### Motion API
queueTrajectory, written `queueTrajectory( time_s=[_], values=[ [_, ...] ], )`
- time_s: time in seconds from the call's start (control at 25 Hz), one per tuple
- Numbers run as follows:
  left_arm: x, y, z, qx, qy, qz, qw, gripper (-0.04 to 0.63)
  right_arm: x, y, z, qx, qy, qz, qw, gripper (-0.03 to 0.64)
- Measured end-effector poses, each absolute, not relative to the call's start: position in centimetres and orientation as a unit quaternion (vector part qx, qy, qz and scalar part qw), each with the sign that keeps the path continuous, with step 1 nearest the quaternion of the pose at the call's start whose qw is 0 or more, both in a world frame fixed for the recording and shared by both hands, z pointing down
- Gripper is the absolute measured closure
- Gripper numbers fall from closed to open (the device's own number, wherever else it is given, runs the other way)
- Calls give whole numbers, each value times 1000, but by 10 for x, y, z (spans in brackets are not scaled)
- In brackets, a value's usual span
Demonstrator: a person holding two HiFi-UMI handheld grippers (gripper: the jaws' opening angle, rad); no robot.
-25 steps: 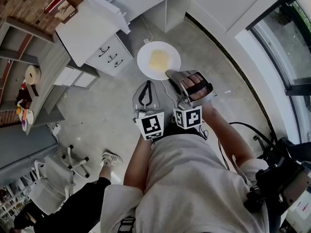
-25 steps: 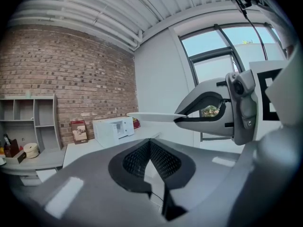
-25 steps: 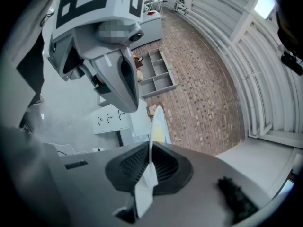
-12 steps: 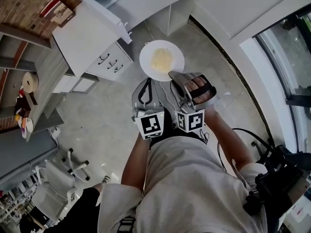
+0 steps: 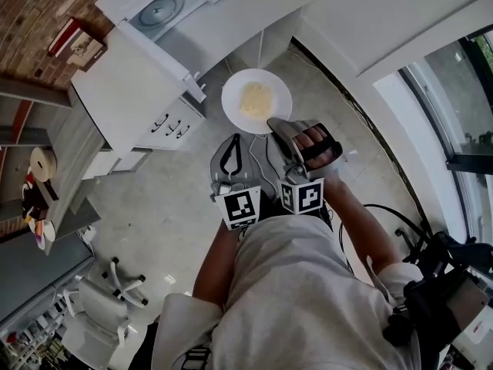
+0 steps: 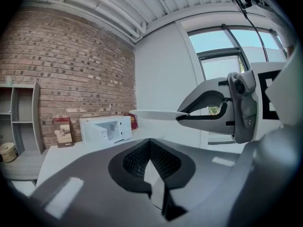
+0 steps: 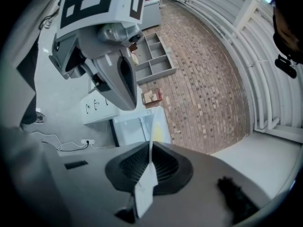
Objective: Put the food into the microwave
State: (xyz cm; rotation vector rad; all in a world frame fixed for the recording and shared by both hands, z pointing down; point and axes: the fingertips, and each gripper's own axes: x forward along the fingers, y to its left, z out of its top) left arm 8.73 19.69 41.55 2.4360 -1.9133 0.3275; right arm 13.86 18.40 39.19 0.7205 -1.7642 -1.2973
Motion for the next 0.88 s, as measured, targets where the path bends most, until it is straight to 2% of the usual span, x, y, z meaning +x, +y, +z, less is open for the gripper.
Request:
queueTrajectory(
  time_s=[0.4, 0.88],
  values=[
    [102, 134, 427, 765, -633, 113, 26, 588, 142, 115, 401, 257, -715, -523, 387, 597],
    [116, -2, 441, 672, -730, 107, 60, 588, 142, -30, 403, 150, -738, -584, 303, 597]
  ],
)
